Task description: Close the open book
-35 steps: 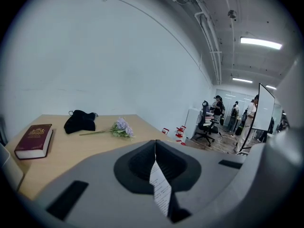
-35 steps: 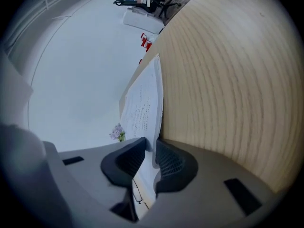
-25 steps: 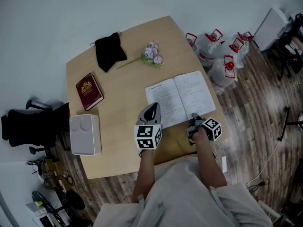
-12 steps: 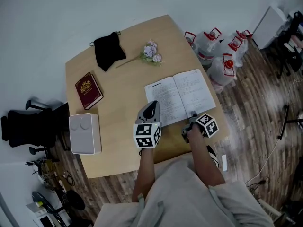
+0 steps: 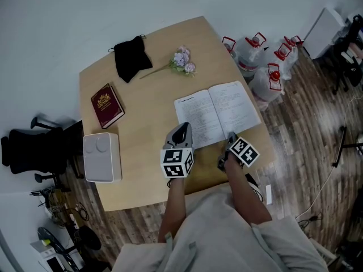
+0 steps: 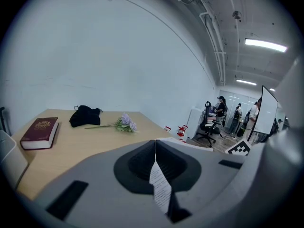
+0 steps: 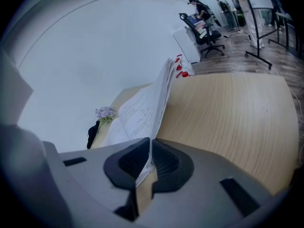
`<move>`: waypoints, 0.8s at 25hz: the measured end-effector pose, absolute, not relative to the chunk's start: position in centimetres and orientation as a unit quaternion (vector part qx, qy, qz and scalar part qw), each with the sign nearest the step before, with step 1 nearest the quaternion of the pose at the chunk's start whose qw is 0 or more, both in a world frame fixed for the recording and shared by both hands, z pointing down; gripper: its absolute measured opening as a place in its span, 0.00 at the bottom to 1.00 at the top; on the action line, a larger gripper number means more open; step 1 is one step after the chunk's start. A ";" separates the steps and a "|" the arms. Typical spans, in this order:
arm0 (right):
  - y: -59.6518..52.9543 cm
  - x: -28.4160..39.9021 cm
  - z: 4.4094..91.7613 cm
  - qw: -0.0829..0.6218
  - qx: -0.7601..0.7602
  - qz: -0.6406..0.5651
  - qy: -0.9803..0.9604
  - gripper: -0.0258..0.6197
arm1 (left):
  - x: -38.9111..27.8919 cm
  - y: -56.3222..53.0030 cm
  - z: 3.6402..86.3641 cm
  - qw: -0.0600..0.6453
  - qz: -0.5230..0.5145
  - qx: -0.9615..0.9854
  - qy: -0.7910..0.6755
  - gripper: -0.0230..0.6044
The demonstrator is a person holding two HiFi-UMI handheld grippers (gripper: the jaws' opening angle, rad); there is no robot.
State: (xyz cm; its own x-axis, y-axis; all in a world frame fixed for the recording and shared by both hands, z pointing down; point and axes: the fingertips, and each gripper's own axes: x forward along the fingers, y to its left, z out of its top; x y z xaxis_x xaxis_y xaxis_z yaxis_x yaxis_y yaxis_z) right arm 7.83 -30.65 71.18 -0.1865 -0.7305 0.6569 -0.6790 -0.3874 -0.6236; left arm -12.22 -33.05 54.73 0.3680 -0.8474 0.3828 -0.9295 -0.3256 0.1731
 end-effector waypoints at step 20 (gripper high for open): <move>-29.9 4.4 68.5 -0.166 -0.614 -0.300 0.711 0.09 | -10.0 -31.3 56.1 0.195 0.125 0.823 -0.519 0.08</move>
